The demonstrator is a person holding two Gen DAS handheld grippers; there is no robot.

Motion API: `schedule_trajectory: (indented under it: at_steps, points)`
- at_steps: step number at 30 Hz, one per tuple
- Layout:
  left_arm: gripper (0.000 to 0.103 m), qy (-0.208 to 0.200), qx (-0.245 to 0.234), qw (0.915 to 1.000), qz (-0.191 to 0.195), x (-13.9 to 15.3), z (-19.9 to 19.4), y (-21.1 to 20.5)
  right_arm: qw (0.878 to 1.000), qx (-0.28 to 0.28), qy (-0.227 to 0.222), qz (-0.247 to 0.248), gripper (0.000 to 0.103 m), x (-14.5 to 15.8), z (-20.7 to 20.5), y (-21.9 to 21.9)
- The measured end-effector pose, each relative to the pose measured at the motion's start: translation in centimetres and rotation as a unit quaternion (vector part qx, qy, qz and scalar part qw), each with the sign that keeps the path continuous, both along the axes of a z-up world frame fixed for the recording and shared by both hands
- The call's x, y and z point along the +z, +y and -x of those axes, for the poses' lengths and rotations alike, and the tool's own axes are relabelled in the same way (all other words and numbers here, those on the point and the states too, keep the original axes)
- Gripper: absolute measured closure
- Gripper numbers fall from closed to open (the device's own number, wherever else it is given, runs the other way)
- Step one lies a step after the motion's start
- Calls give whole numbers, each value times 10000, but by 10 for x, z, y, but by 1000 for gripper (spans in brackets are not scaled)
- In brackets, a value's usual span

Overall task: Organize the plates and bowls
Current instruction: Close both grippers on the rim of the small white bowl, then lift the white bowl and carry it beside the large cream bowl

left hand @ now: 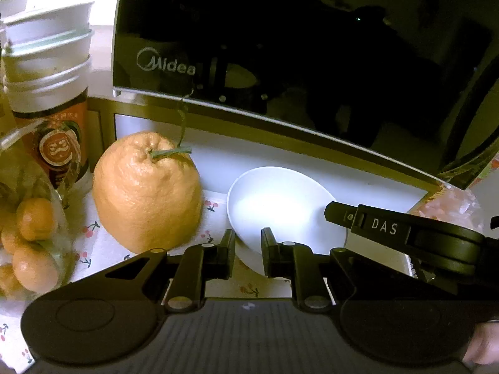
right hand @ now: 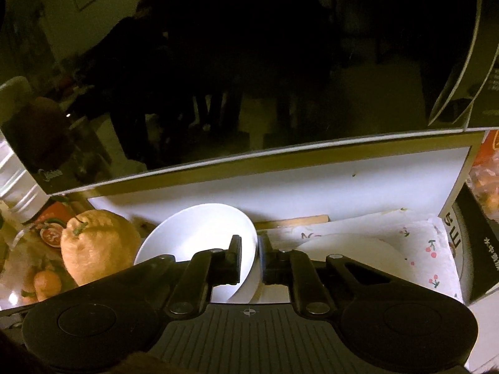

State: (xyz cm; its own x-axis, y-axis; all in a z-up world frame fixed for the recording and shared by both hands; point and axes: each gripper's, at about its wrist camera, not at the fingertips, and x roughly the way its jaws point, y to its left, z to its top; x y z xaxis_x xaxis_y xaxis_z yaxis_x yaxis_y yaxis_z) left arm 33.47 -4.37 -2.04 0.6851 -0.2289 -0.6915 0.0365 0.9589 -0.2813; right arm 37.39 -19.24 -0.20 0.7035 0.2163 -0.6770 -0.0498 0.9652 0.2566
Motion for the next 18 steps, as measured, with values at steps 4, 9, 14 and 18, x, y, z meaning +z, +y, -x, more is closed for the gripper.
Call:
schedule_trajectory:
  at_steps: [4,9,14,18]
  points:
    - [87,-35,-49,10000,-22,10,7,-1,10000,-20,-22,23,91,8,8,0]
    - [87,-81,-132,9999,-71,26,18,-6,9999,-69,-86,-20,91,22,20,-3]
    - [87,-146,-176,9997,-89,44,35,-7,9998,-114,-145,-92,91,38,38,-6]
    - [87,-167,-226,9995,-116,55,51,-8,9997,-148,-194,-99,91,54,55,-7]
